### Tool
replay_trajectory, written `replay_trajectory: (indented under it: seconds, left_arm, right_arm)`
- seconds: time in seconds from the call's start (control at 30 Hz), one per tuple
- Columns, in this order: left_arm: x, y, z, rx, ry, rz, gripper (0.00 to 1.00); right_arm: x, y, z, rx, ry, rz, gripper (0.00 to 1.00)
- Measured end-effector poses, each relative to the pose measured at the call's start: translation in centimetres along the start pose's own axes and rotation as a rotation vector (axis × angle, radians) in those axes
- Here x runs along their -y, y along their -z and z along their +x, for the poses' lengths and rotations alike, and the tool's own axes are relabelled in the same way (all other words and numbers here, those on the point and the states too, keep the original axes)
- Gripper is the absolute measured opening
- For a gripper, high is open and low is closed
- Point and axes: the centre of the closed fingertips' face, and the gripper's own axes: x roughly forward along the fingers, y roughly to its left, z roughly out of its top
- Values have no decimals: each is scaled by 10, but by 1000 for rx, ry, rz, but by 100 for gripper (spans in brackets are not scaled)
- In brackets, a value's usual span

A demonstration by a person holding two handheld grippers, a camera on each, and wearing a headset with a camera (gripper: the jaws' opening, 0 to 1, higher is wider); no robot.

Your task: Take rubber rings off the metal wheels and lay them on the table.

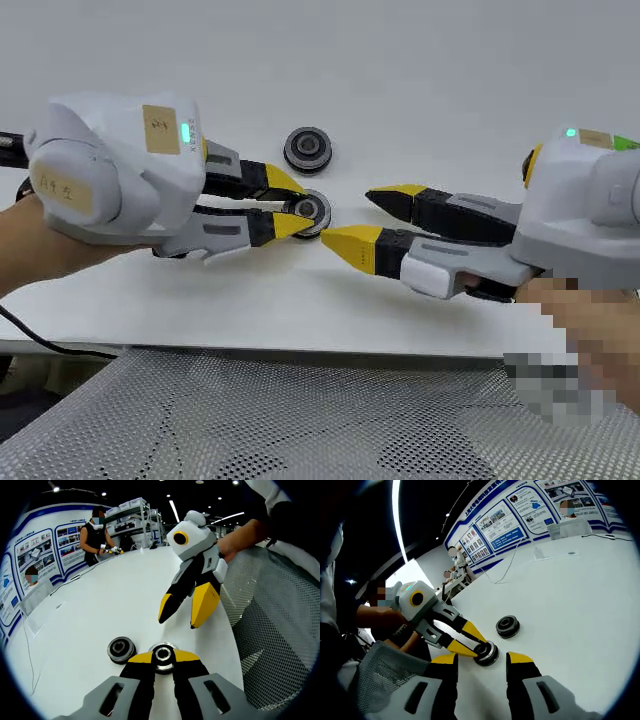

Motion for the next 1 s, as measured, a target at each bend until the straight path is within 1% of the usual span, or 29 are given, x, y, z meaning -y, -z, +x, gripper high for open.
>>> replay_trajectory:
  seconds: [0.1,0.2,0.3,0.43,0.5,0.63,0.67,0.73,0.8,1.0]
  left_arm:
    - [1,0,0,0,-2,0,14]
    - [1,0,0,-1,-2,2,14]
    - [1,-1,0,0,-2,3,14]
    - [2,-1,1,-1,-4,5,14]
    - [2,-1,1,0,-6,4,14]
    - [4,-4,2,2,-9,5,14]
    - [3,-4,2,2,-9,7,14]
    - [3,-4,2,4,-8,11,14]
    - [4,-5,2,4,-6,19,14]
    - [3,-4,2,7,1,30,14]
  right_arm:
    - [3,1,1,1,19,22,36]
    - [6,2,1,1,36,54,31]
    - [6,1,3,6,39,64,29]
    - [7,3,8,-2,52,98,24]
    - [10,4,10,-5,65,114,22]
    - [13,6,14,-17,93,145,21]
    - [12,6,14,-16,93,149,20]
    - [12,7,15,-11,98,184,19]
    - [13,7,16,-10,101,198,19]
    - [14,7,20,-13,113,213,18]
